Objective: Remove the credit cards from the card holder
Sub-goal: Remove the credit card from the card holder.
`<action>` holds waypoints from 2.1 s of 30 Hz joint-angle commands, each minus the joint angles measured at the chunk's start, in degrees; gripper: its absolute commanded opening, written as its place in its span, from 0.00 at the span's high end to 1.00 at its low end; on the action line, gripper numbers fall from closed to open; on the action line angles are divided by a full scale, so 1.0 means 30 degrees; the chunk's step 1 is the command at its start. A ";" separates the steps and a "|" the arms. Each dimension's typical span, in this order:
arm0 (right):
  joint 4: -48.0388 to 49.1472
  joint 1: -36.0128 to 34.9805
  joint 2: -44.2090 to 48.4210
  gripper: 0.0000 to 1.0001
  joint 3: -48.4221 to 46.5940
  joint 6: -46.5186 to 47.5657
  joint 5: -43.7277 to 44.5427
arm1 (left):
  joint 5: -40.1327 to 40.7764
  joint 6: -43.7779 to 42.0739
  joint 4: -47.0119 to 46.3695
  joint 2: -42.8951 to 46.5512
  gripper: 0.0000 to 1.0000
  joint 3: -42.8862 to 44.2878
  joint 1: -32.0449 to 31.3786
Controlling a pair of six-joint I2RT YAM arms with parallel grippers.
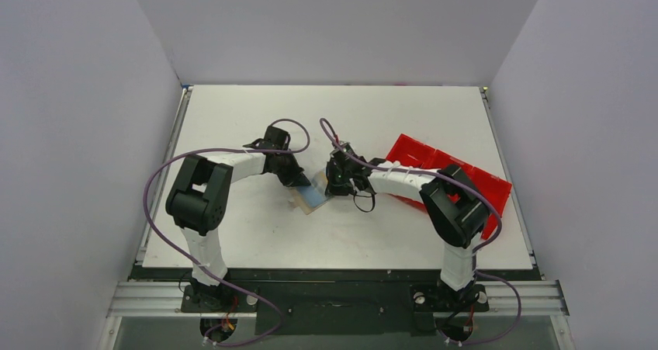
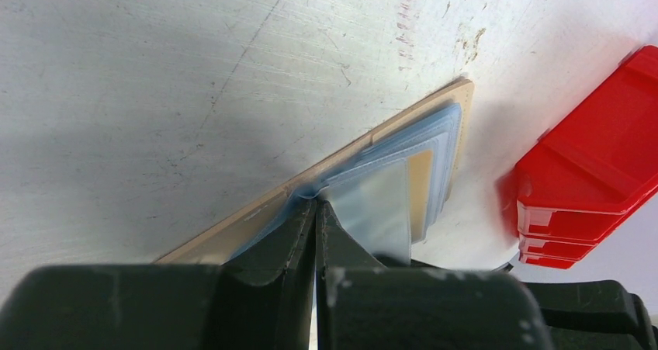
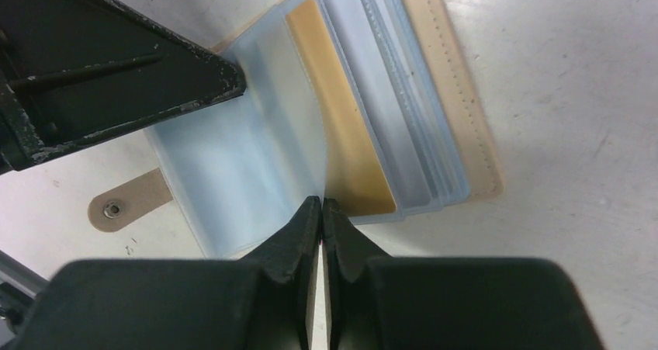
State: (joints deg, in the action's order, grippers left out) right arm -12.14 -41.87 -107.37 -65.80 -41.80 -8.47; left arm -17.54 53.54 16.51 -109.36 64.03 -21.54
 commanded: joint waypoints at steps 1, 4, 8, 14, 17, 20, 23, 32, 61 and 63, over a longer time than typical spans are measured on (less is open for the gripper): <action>0.0383 -0.0174 -0.0028 1.00 -0.0735 -0.0193 -0.0103 | 0.2707 -0.1147 0.1403 -0.0427 1.00 0.0123 0.0118; 0.0385 -0.0287 0.0097 1.00 -0.0775 -0.0237 -0.0066 | 0.2751 -0.1516 0.2088 0.0056 1.00 0.0496 0.0105; 0.0403 -0.0578 0.0331 1.00 -0.0884 -0.0193 0.0024 | 0.3223 -0.1883 0.3145 0.1477 0.90 0.0674 0.0252; 0.0383 -0.1524 0.0275 1.00 -0.1412 0.0213 0.0055 | 0.3824 -0.2395 0.4327 0.4056 0.78 -0.0380 0.1565; 0.0086 -0.1906 -0.0197 1.00 -0.2016 0.0436 0.0182 | 0.3499 -0.3011 0.4692 0.4984 0.77 -0.0945 0.2200; -0.0181 -0.2358 -0.0544 1.00 -0.2632 0.0820 0.0061 | 0.3300 -0.3232 0.4887 0.5538 0.76 -0.1280 0.2525; -0.0407 -0.2774 -0.1006 1.00 -0.3199 0.1194 0.0007 | 0.2344 -0.3196 0.4722 0.5796 0.76 -0.1433 0.2668; -0.0668 -0.3726 -0.2665 0.94 -0.4424 0.1999 0.0059 | 0.1202 -0.2714 0.4472 0.6117 0.76 -0.1478 0.3120; -0.1314 -0.3449 0.0773 0.49 -0.3808 0.2400 0.1651 | -0.1329 -0.2662 0.4073 0.5114 0.76 0.0061 0.2527; -0.1325 -0.3132 0.1483 0.50 -0.3253 0.2344 0.1856 | -0.1397 -0.2409 0.3801 0.4774 0.76 0.0152 0.2134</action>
State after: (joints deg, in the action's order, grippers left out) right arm -16.88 -53.17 -110.45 -77.76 -35.09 -6.22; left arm -19.81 45.80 30.17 -93.03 61.78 -13.04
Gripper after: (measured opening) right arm 0.510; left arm 0.237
